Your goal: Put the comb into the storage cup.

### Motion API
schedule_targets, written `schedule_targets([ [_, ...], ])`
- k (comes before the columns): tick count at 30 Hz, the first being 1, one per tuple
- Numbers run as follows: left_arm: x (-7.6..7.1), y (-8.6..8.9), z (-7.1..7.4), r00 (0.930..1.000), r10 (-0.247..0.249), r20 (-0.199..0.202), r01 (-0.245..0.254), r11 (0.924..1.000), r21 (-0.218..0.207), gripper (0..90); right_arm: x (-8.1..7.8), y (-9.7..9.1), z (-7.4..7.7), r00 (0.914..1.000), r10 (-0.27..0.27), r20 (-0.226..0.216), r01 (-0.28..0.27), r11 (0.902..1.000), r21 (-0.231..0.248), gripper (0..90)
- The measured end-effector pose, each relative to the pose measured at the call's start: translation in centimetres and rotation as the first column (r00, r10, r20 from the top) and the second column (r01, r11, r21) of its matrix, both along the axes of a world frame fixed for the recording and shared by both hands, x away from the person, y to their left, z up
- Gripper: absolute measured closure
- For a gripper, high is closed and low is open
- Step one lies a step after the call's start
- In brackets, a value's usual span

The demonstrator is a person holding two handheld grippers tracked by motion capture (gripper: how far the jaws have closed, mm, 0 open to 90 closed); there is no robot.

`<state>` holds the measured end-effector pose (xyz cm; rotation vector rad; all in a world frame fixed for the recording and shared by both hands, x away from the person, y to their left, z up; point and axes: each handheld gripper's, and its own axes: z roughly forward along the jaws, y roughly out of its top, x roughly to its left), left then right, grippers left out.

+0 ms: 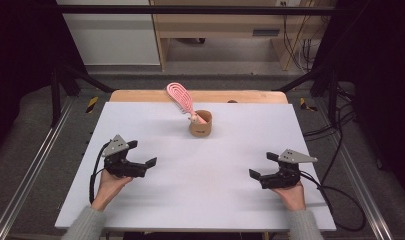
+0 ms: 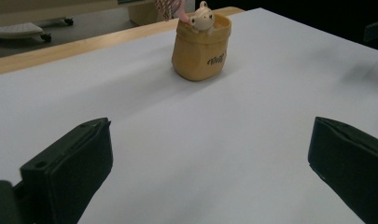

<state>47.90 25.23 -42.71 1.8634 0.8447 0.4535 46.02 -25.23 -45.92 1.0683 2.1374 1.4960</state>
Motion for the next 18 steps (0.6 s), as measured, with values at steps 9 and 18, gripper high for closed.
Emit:
schedule_targets([
  [9, -0.7, 1.5, -1.5, 0.9992, 0.036, -0.020, -0.035, 0.9993, 0.009, 0.0, 0.0, 0.0, 0.0, 1.0000, 0.004, -0.003, -0.004, 1.0000, 0.000, 0.2],
  [18, -1.4, 2.8, -2.5, 0.9984, 0.045, -0.035, -0.045, 0.9990, -0.003, 0.0, 0.0, 0.0, -0.1, 1.0000, 0.004, -0.005, -0.004, 1.0000, 0.003, 0.1],
])
